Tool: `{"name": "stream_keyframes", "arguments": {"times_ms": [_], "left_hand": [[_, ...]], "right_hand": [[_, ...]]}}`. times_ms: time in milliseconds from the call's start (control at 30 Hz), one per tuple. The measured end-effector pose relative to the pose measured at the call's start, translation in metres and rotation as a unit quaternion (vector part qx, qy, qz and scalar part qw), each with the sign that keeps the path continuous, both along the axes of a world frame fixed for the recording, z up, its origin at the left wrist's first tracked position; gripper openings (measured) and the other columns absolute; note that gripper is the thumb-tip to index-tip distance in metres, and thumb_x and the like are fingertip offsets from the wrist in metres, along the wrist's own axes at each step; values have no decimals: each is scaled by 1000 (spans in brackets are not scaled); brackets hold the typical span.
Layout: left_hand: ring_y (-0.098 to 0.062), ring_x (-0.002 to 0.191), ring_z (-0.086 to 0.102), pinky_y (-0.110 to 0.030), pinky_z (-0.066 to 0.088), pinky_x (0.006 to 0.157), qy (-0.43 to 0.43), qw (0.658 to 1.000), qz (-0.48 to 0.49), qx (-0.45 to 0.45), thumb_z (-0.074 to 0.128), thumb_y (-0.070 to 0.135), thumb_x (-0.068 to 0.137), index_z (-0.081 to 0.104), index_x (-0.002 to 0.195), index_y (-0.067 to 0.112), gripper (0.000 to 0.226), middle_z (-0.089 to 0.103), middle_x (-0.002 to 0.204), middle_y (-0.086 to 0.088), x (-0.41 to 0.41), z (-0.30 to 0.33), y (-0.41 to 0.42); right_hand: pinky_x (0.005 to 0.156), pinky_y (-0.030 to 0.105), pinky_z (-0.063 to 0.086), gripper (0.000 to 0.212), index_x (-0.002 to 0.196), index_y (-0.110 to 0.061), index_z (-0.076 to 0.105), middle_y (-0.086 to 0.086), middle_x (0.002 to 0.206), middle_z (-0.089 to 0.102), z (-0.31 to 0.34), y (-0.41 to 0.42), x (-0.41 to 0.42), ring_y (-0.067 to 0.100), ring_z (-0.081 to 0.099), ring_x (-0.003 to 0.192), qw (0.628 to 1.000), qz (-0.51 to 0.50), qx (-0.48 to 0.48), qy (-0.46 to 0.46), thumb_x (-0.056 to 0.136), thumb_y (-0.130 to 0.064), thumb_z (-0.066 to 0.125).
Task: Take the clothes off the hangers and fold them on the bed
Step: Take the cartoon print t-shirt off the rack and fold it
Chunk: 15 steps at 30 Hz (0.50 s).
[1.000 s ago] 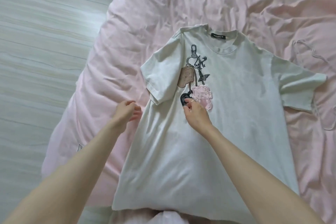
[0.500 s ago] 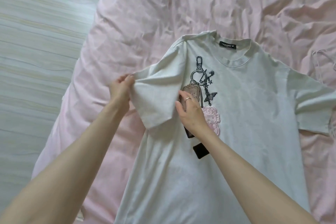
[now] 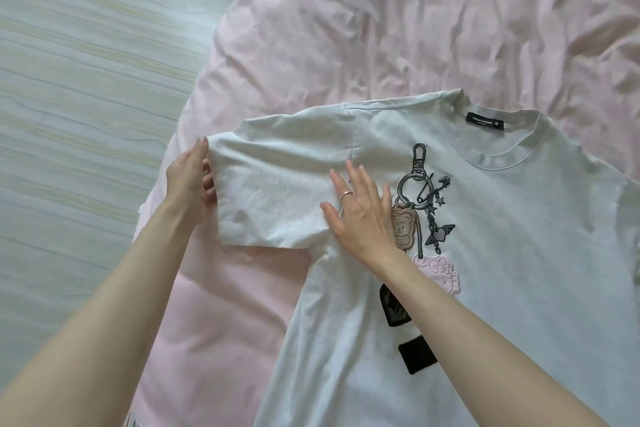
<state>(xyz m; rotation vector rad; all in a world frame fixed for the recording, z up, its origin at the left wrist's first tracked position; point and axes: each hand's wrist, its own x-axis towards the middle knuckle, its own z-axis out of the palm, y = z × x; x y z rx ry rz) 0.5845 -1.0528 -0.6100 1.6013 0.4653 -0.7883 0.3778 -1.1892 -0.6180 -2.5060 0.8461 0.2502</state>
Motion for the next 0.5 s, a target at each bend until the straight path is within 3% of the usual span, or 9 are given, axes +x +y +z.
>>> {"name": "stream_keyframes", "arguments": {"times_ms": [100, 167, 233, 300, 400, 500], "left_hand": [[-10, 46, 48, -22, 39, 45, 24, 997, -61, 32, 64, 56, 80, 62, 80, 22, 34, 52, 60, 4, 18, 3, -8], [-8, 42, 52, -18, 41, 43, 37, 995, -88, 16, 64, 47, 83, 62, 82, 19, 28, 56, 52, 7, 29, 6, -17], [-5, 55, 60, -17, 46, 50, 28, 996, -90, 0, 64, 29, 87, 64, 85, 17, 12, 63, 60, 8, 34, 8, -30], [-2, 63, 55, -16, 44, 58, -84, 994, -66, 17, 65, 16, 86, 67, 92, 16, 6, 61, 67, 8, 33, 10, -38], [2, 62, 50, -13, 40, 63, -305, 951, -52, 14, 65, 15, 84, 66, 87, 26, 11, 55, 70, 8, 31, 16, -40], [-1, 71, 53, -16, 45, 70, -340, 937, -65, 51, 63, 20, 85, 61, 97, 25, 13, 58, 81, 10, 31, 5, -31]], "right_hand": [[114, 50, -6, 76, 147, -25, 28, 2, 158, 13, -3, -6, 12, 18, 4, 146, 1000, 4, -11, -22, 81, -58, 8], [114, 49, -7, 67, 147, -24, 29, 3, 158, 14, -2, -12, 24, 19, 4, 146, 999, 7, -10, -32, 89, -55, 18], [114, 49, -8, 56, 147, -24, 29, 3, 158, 13, 0, -20, 38, 19, 4, 146, 999, 12, -11, -40, 96, -46, 33], [114, 49, -8, 53, 147, -24, 28, 3, 158, 12, 3, -31, 54, 19, 3, 147, 998, 8, -28, -48, 98, -39, 38], [115, 49, -7, 51, 148, -23, 26, 2, 158, 11, 5, -51, 81, 18, 1, 146, 998, -7, -48, -46, 99, -35, 37], [116, 48, -5, 52, 149, -25, 23, 2, 159, 8, 3, -62, 96, 18, 1, 146, 998, -28, -49, -25, 99, -33, 35]]}}
